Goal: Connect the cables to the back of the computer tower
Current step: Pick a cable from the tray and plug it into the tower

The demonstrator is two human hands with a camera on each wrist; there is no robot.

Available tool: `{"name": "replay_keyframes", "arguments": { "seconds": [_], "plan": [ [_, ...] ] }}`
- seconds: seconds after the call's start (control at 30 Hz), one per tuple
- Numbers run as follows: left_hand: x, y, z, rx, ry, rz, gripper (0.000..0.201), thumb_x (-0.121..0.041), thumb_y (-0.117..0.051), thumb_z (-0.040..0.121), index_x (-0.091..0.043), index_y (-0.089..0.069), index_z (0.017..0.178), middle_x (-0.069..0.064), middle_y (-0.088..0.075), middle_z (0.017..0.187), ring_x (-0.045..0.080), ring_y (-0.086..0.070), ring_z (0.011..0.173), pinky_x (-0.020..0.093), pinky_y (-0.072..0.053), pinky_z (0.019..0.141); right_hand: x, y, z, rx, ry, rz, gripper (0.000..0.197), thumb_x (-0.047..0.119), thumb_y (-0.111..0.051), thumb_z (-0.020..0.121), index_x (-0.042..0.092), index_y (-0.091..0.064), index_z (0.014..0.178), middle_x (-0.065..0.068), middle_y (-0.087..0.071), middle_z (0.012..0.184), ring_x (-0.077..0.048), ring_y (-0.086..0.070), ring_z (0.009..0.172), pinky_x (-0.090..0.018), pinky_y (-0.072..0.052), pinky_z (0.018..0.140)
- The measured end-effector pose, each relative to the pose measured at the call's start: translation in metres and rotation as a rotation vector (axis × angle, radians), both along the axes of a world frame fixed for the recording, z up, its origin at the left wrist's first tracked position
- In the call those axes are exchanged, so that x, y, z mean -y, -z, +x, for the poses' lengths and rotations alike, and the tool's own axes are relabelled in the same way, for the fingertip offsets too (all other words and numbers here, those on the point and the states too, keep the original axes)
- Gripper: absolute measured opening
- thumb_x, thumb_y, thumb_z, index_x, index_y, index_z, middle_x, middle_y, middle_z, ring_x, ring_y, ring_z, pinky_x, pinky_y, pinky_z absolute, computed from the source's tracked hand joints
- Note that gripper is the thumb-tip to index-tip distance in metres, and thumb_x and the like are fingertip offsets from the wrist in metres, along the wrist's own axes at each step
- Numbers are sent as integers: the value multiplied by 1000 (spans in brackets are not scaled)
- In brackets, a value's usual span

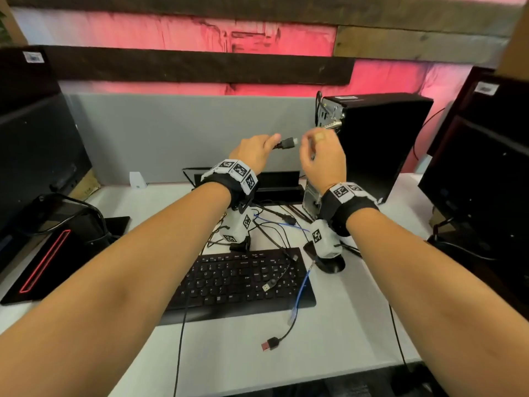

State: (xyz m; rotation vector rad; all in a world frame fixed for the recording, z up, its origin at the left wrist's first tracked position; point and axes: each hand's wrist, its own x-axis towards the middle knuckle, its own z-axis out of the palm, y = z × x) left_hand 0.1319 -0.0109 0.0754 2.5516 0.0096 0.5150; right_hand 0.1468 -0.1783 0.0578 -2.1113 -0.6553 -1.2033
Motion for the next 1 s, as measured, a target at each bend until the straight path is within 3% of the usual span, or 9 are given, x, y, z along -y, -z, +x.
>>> {"name": "replay_keyframes", "arguments": {
  "seconds": [0.1,0.2,0.3,0.4,0.47,0.57,0.73,0.87,1.0],
  "plan": [
    [10,-10,20,-49,54,-7,37,-41,-43,96,-14,-68,98,6,-51,72,25,-49,73,30,-36,65,17,-32,21,97,114,41,24,13,-52,83,8,-64,103,-11,-61,103,-30,-55,98,-36,-42,83],
    [23,-15,37,-83,67,-3,29,-32,-48,96,-13,-70,99,7,-55,77,23,-50,72,28,-37,63,35,-59,47,-41,160,59,32,19,-51,86,8,-62,114,-11,-59,117,-30,-52,115,-38,-39,95],
    [38,-15,51,-118,46,-52,27,-22,-49,96,-7,-71,97,9,-59,80,23,-52,75,28,-42,66,49,-74,78,-285,136,-123,40,33,-46,93,13,-63,122,-9,-64,123,-30,-56,118,-42,-39,103],
    [49,-9,60,-120,28,-54,27,-28,-52,95,-8,-70,94,6,-56,72,22,-50,66,27,-42,58,55,-69,95,-318,150,-268,41,37,-43,93,23,-62,127,-4,-64,126,-27,-55,121,-47,-30,112],
    [55,-4,63,-114,25,-45,31,-34,-53,93,-10,-69,105,4,-59,81,21,-54,74,31,-47,67,59,-64,100,-253,150,-253,41,38,-41,94,25,-63,125,-3,-65,124,-27,-55,119,-43,-31,109],
    [60,-1,69,-102,-14,-30,28,-32,-53,94,-12,-66,107,5,-59,89,22,-53,78,29,-42,67,64,-64,105,-198,156,-217,39,37,-39,97,24,-66,122,-4,-66,120,-29,-55,115,-40,-36,99],
    [68,-1,85,-78,-64,-61,19,-26,-51,95,-11,-59,86,2,-50,64,25,-51,72,29,-39,58,68,-62,114,-197,107,-152,41,36,-36,96,22,-68,117,0,-68,116,-23,-54,116,-37,-34,101],
    [73,3,87,-96,5,-50,33,-34,-54,93,-10,-64,113,11,-66,100,28,-60,87,31,-46,71,64,-52,113,-104,121,-55,34,34,-42,96,20,-70,110,0,-69,108,-23,-55,109,-32,-30,99],
    [71,13,92,-103,-16,-73,27,-29,-55,93,-11,-61,112,13,-66,109,30,-61,91,31,-46,71,62,-44,115,-39,142,-29,33,34,-44,95,18,-69,107,0,-68,105,-23,-56,103,-30,-29,96]
  ]
}}
